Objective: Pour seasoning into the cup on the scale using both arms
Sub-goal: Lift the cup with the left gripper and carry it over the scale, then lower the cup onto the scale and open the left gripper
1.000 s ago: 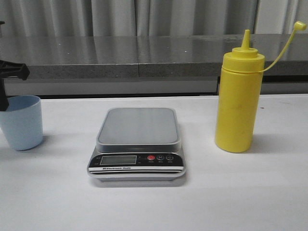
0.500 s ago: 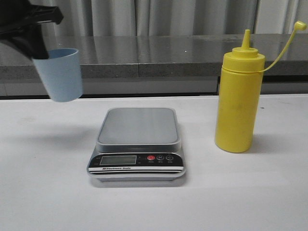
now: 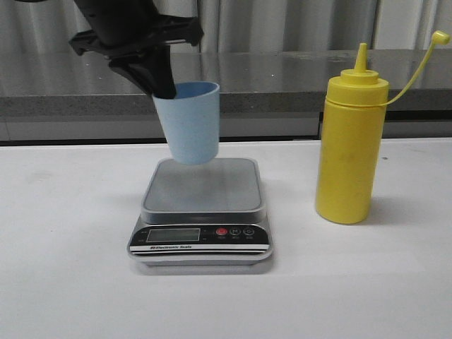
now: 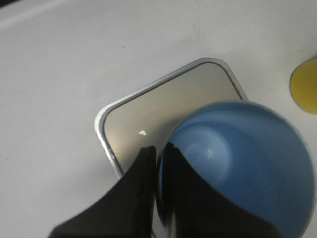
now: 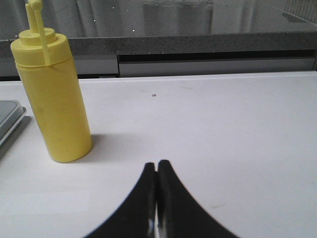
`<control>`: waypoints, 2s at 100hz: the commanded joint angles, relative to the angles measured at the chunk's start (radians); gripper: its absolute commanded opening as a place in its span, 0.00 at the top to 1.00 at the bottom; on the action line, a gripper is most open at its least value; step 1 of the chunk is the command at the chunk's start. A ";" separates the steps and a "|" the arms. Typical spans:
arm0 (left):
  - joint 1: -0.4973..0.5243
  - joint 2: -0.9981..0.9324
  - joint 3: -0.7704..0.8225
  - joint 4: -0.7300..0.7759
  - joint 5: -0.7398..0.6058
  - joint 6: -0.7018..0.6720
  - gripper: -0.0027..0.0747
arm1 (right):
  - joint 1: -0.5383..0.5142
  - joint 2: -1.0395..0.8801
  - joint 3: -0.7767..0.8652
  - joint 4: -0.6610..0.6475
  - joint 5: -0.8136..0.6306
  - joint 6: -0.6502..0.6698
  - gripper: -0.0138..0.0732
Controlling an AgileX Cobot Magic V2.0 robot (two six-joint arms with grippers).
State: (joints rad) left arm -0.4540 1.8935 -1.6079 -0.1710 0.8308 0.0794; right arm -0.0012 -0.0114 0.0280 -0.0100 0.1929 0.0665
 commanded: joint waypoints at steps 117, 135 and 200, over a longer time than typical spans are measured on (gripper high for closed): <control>-0.038 0.056 -0.068 -0.031 0.056 -0.007 0.47 | -0.008 -0.019 -0.017 -0.001 -0.083 -0.005 0.92; -0.038 0.056 -0.090 -0.040 0.069 -0.007 0.30 | -0.008 -0.019 -0.017 -0.001 -0.083 -0.005 0.92; -0.038 -0.109 -0.157 -0.024 0.115 0.004 0.30 | -0.008 -0.019 -0.017 -0.001 -0.083 -0.005 0.92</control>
State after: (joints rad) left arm -0.4846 1.8969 -1.7492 -0.1909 0.9933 0.0794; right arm -0.0012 -0.0114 0.0280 -0.0100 0.1929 0.0665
